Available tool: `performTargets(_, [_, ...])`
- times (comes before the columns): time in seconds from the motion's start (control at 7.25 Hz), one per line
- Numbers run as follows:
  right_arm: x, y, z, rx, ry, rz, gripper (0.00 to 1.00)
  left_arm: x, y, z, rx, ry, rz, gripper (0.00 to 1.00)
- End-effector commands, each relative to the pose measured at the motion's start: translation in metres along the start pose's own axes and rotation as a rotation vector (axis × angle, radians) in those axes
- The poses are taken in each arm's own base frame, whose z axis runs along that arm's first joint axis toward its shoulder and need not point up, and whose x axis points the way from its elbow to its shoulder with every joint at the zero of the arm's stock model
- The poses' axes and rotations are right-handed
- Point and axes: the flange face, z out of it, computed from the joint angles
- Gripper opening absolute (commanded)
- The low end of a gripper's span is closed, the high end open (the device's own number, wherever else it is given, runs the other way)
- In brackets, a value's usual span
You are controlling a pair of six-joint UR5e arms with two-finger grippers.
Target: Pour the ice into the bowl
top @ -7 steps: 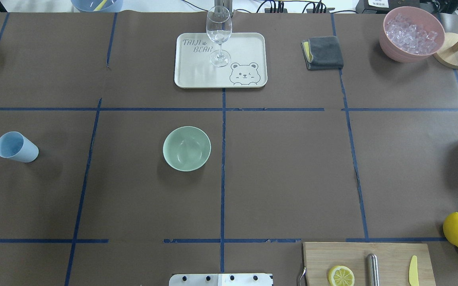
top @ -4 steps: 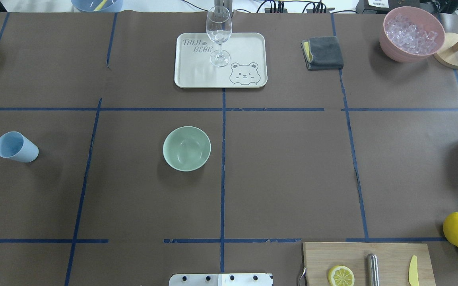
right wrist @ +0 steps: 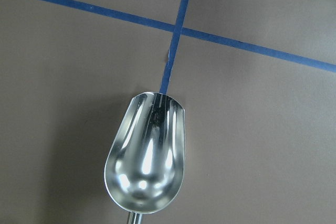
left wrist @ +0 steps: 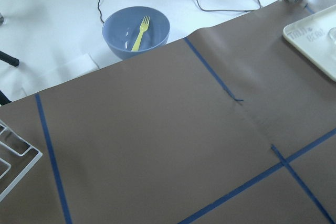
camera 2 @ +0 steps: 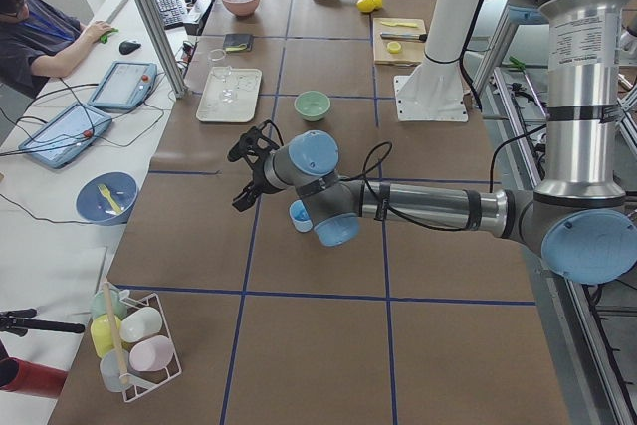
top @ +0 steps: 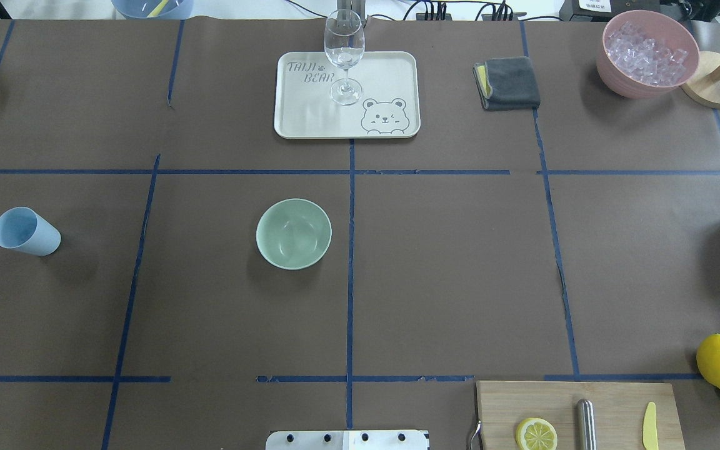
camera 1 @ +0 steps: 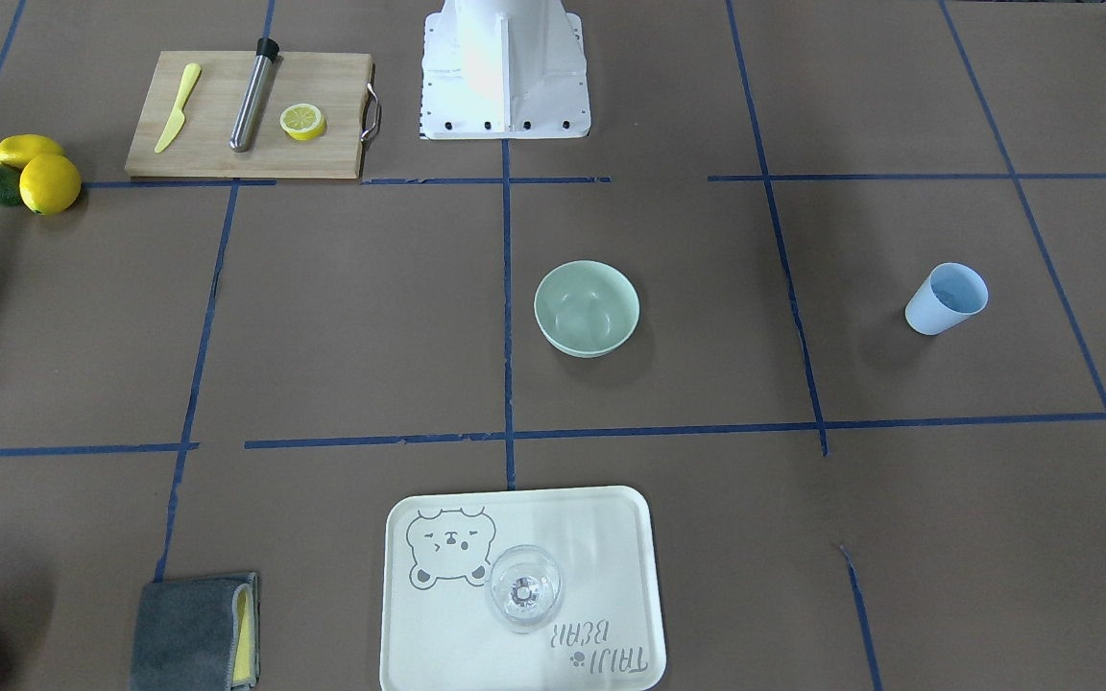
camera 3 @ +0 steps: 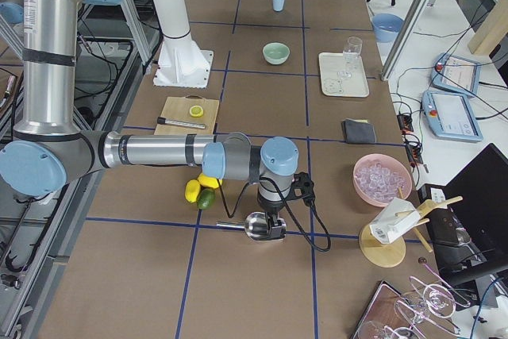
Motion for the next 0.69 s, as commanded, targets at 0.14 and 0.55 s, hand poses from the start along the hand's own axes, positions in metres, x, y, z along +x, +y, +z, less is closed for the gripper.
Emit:
performTargets(0.14, [0.000,0.000,0.001,-0.001,0.000,0.002,1.00,0.061,0.068,0.044,0.163,-0.089,-0.079,1.00])
performTargets(0.55, [0.003,0.002,0.003,-0.007,-0.002,0.008,1.00,0.099,0.142,0.051,0.287,-0.173,-0.178,1.00])
